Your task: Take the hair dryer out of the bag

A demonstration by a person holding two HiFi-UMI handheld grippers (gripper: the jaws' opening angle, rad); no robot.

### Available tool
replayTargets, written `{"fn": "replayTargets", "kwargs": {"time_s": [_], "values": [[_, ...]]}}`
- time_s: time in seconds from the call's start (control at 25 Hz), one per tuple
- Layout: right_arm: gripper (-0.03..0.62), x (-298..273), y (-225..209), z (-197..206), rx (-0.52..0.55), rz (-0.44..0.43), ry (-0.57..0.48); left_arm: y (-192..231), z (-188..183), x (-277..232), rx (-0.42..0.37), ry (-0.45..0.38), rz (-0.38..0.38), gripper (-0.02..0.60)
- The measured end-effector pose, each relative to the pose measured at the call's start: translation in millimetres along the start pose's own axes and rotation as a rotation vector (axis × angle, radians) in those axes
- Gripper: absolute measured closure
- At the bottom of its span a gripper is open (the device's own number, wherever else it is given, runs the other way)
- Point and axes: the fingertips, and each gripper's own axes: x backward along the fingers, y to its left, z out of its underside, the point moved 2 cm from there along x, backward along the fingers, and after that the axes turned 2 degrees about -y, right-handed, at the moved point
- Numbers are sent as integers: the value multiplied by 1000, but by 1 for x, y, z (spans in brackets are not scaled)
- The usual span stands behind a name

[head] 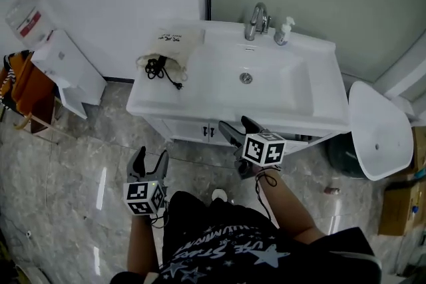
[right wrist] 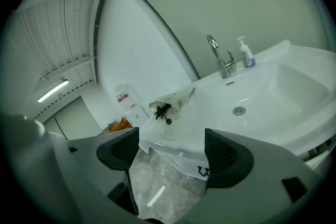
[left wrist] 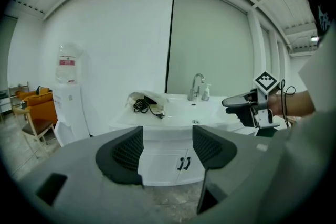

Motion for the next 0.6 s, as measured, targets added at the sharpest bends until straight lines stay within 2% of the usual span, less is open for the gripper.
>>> {"fn": "replayTargets", "kwargs": {"time_s": [0.24,0.36,0.6], "values": [[232,-43,20,-4,7,-51,45,46,-11,-16,-3,1,-56,275],[232,-68,22,-12,-11,-54,37,67,-24,-51,-24,-11,-41,275],[243,-134,27,-34,-23,-25,33,119,-61,-140,-123,-20,19,275]]}}
